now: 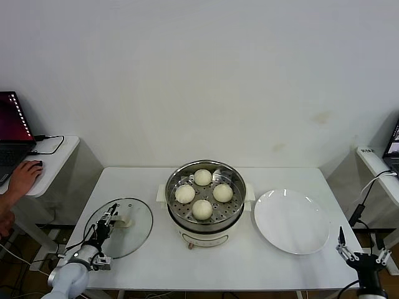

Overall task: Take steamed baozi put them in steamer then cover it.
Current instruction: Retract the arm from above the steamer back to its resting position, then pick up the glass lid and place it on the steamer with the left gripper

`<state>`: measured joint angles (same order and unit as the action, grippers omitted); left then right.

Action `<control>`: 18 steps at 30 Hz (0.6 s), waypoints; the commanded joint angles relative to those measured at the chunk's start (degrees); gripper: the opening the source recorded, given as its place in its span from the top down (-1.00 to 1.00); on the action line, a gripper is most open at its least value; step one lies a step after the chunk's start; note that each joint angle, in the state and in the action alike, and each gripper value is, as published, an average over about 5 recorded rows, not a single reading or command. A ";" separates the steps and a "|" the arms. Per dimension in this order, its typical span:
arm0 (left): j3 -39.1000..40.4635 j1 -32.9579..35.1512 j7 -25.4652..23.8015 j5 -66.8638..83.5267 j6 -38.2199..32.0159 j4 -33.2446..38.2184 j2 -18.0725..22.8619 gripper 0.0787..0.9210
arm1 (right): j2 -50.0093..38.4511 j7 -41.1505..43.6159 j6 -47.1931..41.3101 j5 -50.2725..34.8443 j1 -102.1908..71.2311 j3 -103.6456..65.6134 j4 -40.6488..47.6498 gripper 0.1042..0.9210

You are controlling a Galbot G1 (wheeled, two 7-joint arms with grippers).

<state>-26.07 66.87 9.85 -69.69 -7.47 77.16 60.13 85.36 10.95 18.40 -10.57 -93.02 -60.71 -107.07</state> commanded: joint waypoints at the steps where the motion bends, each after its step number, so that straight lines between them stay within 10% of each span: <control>1: 0.29 -1.38 1.29 1.31 -1.03 -3.39 0.36 0.11 | 0.03 0.04 0.13 0.11 -0.12 0.21 -0.02 -0.76; 12: -2.11 1.06 6.34 4.12 -2.05 1.24 0.74 0.82 | -0.36 0.05 0.21 0.24 -0.04 1.25 -0.45 -0.76; 18: -6.74 6.92 5.88 7.01 3.33 12.88 -0.15 0.87 | -0.93 -0.06 0.37 0.76 0.03 2.47 -0.84 -0.76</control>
<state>-28.19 68.02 14.48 -65.92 -8.72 78.01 60.65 84.64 10.97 18.69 -10.04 -93.02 -59.19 -107.75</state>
